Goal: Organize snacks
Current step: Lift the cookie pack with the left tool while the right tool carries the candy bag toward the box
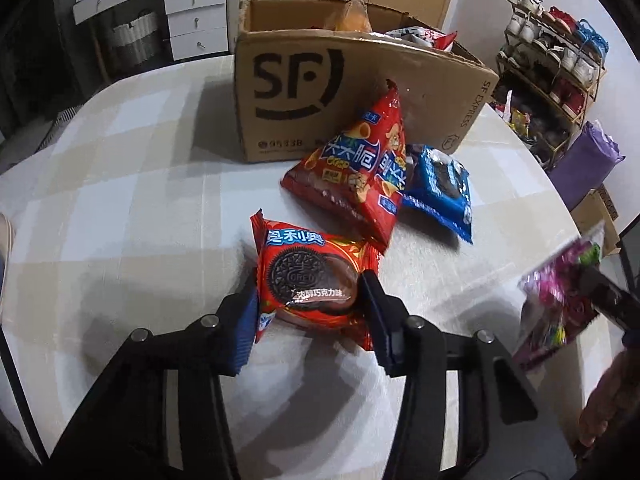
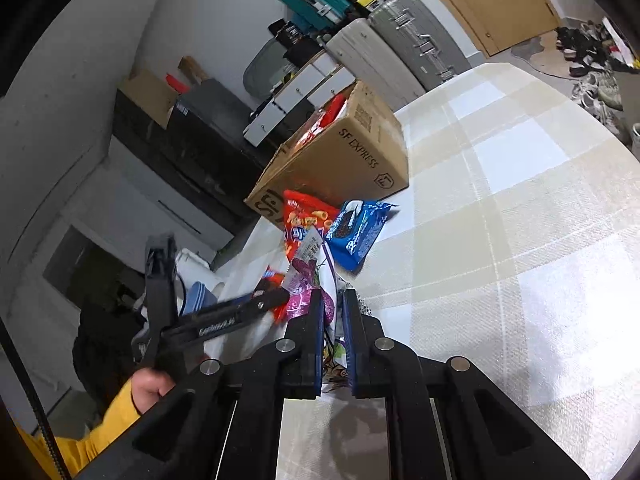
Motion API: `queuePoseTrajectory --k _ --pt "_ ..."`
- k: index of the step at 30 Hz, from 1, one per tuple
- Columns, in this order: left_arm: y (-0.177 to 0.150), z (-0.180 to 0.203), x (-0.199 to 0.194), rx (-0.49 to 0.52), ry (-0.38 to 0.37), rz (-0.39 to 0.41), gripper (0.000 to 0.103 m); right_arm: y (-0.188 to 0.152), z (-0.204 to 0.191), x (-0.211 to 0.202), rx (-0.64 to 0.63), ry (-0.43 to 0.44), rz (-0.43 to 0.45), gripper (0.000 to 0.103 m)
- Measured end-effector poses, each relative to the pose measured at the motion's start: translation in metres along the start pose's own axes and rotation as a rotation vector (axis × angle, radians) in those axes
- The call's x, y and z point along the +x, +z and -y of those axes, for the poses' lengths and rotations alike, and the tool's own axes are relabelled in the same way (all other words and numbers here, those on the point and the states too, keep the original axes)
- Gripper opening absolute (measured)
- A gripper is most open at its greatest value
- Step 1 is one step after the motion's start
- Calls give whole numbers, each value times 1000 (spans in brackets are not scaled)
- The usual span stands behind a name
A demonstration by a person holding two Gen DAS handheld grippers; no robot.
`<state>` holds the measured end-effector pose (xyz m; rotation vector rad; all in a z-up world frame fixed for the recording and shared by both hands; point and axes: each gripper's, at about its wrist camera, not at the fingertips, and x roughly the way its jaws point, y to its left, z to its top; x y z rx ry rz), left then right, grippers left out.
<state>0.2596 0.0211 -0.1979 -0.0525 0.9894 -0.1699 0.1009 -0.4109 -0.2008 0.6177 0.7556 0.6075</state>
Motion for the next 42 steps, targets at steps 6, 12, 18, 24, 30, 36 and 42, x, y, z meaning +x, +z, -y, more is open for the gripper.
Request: queuePoseTrajectory --k 6,12,18,24,30,36,42 --pt "-24 -10 -31 -40 -52 18 44 -4 -16 -12 -2 6 22 8" --pt "-53 -17 -76 -80 -88 72 44 -10 -45 -26 -47 1 31 8" --pt "-83 -13 -123 -41 -72 129 45 -22 -69 -44 -84 -4 50 8" --pt "-109 -25 -152 -64 -46 163 44 -39 -75 -57 -69 -16 49 8" --pt "-129 -25 -182 -58 -41 199 44 -54 -77 -62 -55 -26 38 8" --pt "-142 -20 -195 -41 17 185 45 -62 -87 -63 -71 -22 20 8" --pt "-146 -16 -200 -33 4 184 45 -60 -94 -61 -81 -17 14 8"
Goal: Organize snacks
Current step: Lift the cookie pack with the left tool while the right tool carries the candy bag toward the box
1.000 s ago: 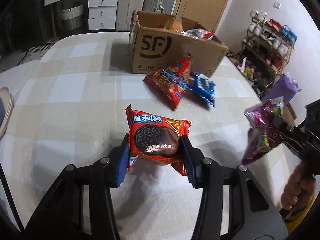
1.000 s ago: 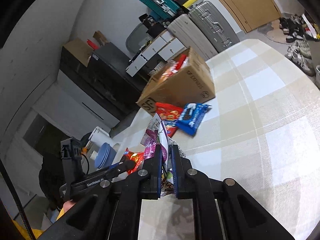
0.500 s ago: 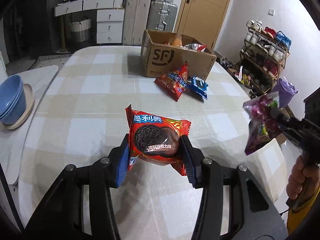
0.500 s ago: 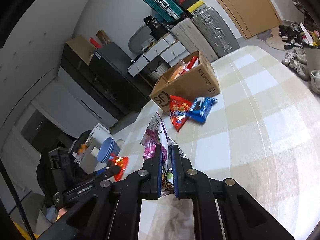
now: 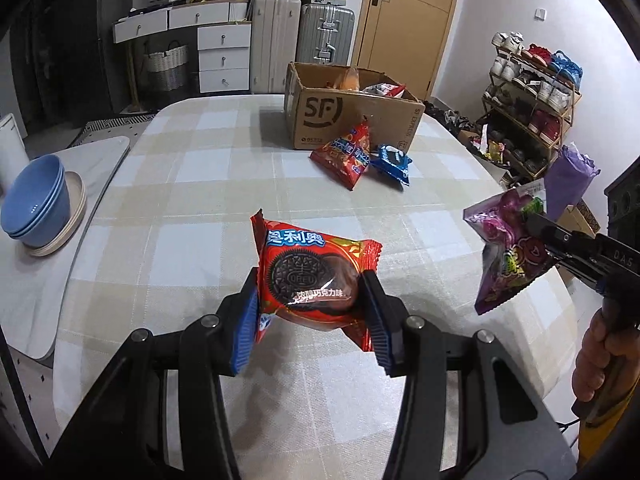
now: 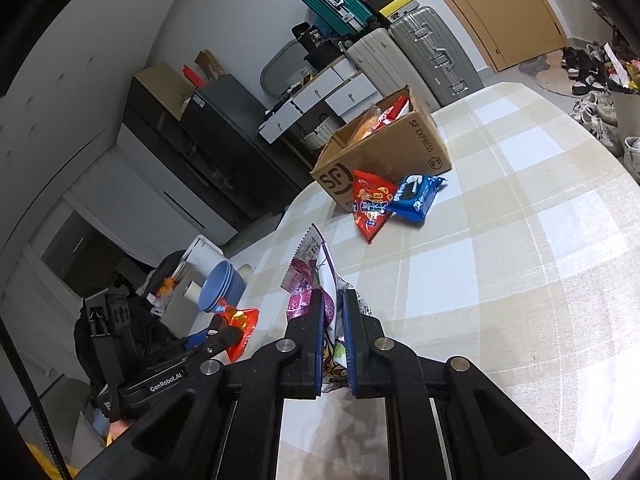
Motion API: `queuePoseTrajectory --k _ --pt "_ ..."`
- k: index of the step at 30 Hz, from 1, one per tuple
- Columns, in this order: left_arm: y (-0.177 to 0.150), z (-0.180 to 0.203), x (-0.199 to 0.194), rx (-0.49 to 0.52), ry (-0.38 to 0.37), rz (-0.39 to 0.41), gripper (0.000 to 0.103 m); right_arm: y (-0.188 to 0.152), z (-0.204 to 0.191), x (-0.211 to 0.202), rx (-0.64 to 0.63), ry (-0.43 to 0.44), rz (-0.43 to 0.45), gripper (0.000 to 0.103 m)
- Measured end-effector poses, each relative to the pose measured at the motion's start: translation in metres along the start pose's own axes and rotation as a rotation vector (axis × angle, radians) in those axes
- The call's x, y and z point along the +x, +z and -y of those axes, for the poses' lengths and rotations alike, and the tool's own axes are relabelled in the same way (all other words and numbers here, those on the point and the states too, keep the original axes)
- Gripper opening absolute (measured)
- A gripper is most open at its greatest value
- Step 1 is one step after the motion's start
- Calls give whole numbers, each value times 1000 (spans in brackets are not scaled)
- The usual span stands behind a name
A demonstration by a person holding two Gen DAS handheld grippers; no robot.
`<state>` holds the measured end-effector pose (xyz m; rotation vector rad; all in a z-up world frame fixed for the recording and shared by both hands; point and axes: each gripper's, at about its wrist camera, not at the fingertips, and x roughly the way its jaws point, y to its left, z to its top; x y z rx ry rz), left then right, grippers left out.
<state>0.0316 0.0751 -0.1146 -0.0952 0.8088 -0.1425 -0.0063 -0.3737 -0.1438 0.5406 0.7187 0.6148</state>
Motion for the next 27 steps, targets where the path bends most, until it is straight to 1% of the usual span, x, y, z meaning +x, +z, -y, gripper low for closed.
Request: queuePoseTrajectory --k 6,13,15,18,21,23,25,27 --pt "13 1 0 13 -16 7 45 19 -10 2 -19 23 4 8" --pt "56 -2 8 20 -84 16 45 70 -26 10 -84 49 34 8" --pt "77 -2 13 26 -108 18 45 90 -30 15 -99 58 41 8" --pt "109 -2 23 36 -119 23 45 121 -34 22 -119 54 52 8" --pt "150 -5 34 50 -109 36 45 157 -40 32 -149 42 58 8" --pt "178 -8 47 41 -103 38 45 178 -41 40 -164 34 59 8" --pt "205 -11 60 37 -122 26 45 201 -41 51 -167 27 54 8" --pt "231 -11 74 43 -97 24 45 224 -39 64 -168 8 52 8"
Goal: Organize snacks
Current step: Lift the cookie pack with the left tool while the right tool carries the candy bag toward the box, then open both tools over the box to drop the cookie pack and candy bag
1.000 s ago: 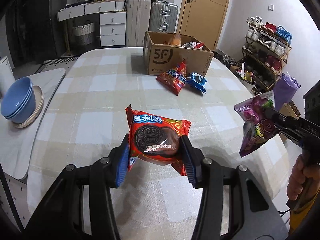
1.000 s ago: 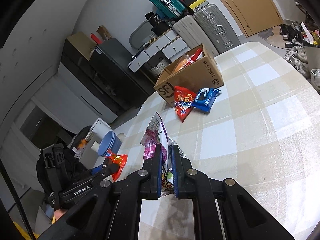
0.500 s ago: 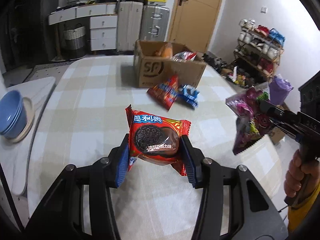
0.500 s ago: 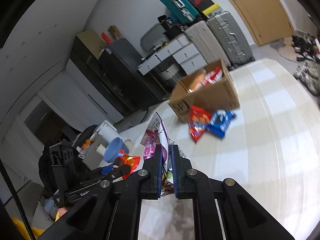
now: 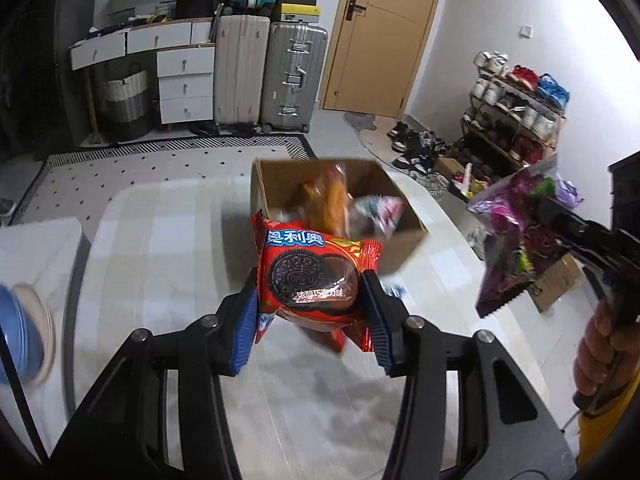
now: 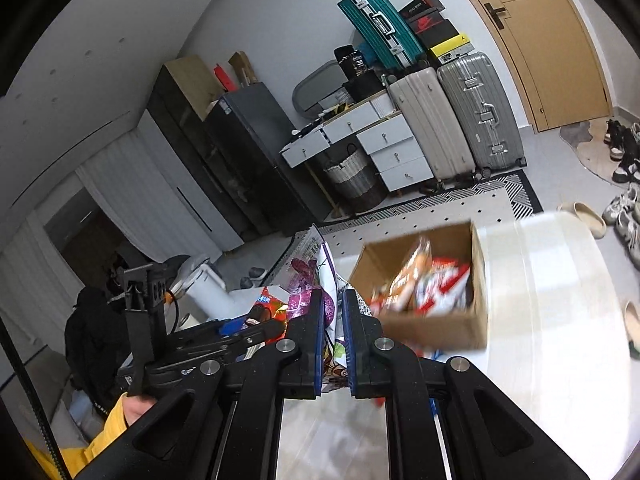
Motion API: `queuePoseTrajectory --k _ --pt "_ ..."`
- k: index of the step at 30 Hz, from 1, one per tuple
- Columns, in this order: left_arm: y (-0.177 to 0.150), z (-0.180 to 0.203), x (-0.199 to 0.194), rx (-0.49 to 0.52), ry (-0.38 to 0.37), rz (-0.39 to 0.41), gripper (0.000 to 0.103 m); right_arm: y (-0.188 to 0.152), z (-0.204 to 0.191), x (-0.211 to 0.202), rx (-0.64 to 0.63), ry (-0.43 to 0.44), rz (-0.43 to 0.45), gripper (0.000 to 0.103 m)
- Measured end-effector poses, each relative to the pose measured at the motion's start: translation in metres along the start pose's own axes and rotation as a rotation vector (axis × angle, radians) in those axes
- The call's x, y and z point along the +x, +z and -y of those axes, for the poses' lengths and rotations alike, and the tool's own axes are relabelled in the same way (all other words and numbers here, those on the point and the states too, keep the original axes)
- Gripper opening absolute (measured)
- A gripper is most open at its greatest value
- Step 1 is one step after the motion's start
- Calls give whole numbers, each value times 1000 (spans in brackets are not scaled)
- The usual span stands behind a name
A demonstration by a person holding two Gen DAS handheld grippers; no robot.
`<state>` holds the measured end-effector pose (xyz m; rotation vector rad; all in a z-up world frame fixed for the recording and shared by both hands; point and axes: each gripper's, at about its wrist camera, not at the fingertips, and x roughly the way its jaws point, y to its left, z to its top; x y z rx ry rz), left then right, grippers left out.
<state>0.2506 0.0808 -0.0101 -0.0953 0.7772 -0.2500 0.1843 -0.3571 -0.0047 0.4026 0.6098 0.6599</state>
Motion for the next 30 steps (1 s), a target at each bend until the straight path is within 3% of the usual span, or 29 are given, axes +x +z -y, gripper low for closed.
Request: queuePoseTrajectory --k 6,12,16,22,30 --pt "66 3 58 51 45 -34 45 53 19 61 -76 -133 -59 8" --pt "109 6 130 66 74 -106 45 71 32 124 -256 -282 -151 8" --pt "119 8 168 78 99 -135 45 68 32 153 -407 -371 -175 5" --pt "119 17 198 108 87 -174 45 51 45 177 -450 -346 -248 2" --pt "113 18 213 99 74 -186 45 54 56 160 -355 -305 -199 3"
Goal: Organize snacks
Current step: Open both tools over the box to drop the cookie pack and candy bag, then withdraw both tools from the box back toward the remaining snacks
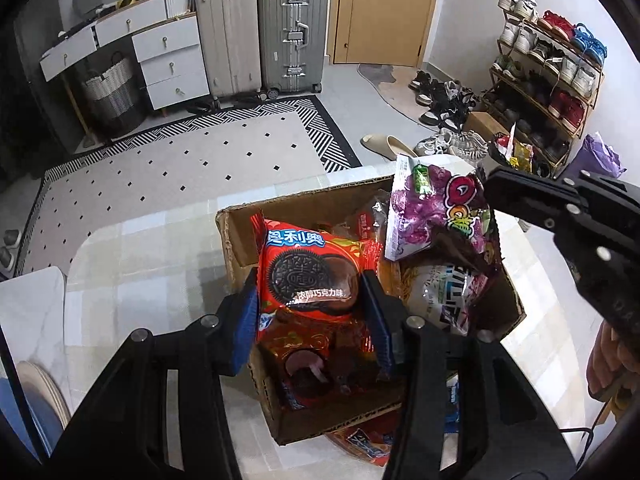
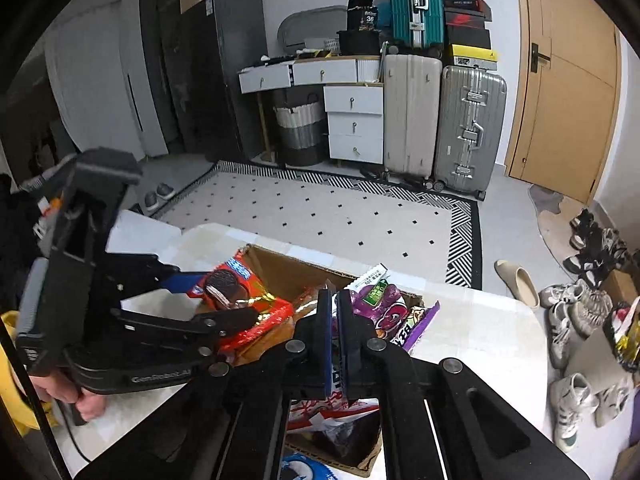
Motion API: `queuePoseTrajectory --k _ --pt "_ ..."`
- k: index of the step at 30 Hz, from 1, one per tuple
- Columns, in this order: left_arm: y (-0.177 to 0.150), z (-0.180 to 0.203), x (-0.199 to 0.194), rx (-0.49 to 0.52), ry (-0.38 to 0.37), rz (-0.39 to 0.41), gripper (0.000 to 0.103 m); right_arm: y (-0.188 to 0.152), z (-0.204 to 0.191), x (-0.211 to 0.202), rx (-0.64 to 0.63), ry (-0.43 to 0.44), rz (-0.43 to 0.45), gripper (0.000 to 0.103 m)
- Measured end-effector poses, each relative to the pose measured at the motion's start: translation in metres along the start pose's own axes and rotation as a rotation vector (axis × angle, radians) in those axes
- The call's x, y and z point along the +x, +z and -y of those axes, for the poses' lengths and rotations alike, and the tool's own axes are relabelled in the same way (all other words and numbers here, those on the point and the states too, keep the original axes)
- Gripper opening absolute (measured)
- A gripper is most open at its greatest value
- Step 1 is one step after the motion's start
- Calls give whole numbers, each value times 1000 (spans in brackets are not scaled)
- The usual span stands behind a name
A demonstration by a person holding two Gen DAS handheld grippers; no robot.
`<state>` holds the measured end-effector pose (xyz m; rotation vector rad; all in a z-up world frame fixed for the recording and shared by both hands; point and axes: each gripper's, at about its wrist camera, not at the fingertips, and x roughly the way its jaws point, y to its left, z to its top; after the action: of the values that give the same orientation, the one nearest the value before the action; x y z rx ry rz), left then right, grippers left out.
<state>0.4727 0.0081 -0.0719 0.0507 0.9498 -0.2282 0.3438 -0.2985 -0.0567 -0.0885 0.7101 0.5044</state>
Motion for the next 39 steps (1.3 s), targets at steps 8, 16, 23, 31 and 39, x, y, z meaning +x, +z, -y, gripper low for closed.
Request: queuePoseTrajectory --k 8,16,23,31,39 --pt "-7 5 -5 30 13 -27 62 -8 1 -25 98 50 8 3" --pt "-22 9 -66 14 11 54 67 -28 -5 -76 194 111 45 13" --pt "-76 22 -154 1 35 189 74 -73 -26 -141 263 174 120 20" --pt "-144 43 -251 -63 19 341 79 -136 -70 -228 273 181 254 36" --pt "-232 70 -343 -102 58 494 102 -190 -122 -304 239 164 406 70"
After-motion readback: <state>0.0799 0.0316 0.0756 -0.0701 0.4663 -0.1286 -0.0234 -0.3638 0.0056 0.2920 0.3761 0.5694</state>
